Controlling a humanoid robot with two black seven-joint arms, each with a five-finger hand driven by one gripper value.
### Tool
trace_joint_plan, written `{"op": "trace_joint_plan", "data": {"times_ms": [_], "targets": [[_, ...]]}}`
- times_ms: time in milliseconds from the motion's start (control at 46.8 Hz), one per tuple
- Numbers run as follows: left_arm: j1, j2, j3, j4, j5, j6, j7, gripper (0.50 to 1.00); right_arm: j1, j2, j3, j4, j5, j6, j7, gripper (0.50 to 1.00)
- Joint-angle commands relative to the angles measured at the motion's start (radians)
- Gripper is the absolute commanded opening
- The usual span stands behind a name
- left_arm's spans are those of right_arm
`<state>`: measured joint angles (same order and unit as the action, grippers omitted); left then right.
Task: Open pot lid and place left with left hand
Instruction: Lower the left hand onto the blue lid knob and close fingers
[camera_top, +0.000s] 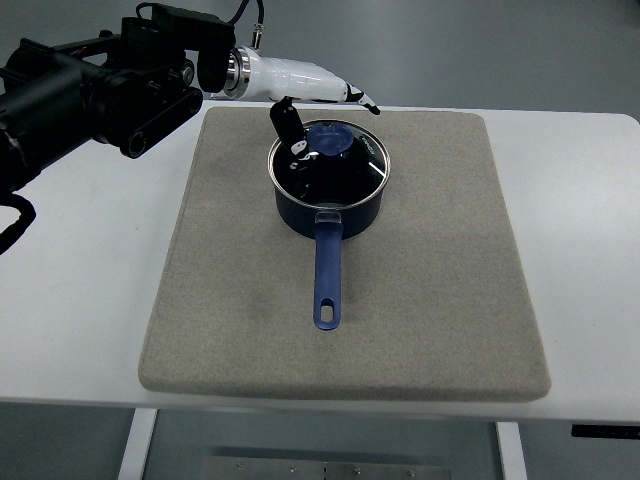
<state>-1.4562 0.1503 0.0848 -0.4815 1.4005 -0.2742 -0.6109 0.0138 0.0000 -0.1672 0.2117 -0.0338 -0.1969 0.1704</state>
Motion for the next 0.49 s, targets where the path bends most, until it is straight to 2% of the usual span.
{"op": "trace_joint_plan", "data": {"times_ms": [0, 64, 107, 256, 385, 470], "targets": [[-0.001, -0.001, 0.026, 0.0, -0.002, 0.0, 0.0, 0.859, 0.0, 0.0, 0.0, 0.0, 0.0, -0.001, 0.0, 0.917], [-0.001, -0.001, 0.027, 0.0, -0.002, 0.0, 0.0, 0.853, 0.0, 0.0, 0.0, 0.0, 0.0, -0.001, 0.0, 0.917], [-0.001, 0.0, 0.027, 0.0, -0.002, 0.0, 0.0, 0.821, 0.0, 0.0, 0.0, 0.0, 0.0, 0.001, 0.0, 0.917], [-0.001, -0.001, 0.029, 0.0, 0.0, 0.0, 0.0, 0.778, 0.0, 0.0, 0.0, 0.0, 0.0, -0.001, 0.0, 0.917], [-0.003, -0.001, 0.027, 0.0, 0.0, 0.0, 0.0, 0.716, 0.0, 0.0, 0.0, 0.0, 0.0, -0.001, 0.0, 0.917], [-0.004, -0.001, 0.027, -0.002, 0.0, -0.002, 0.0, 0.701, 0.0, 0.0, 0.0, 0.0, 0.0, -0.001, 0.0, 0.917]]}}
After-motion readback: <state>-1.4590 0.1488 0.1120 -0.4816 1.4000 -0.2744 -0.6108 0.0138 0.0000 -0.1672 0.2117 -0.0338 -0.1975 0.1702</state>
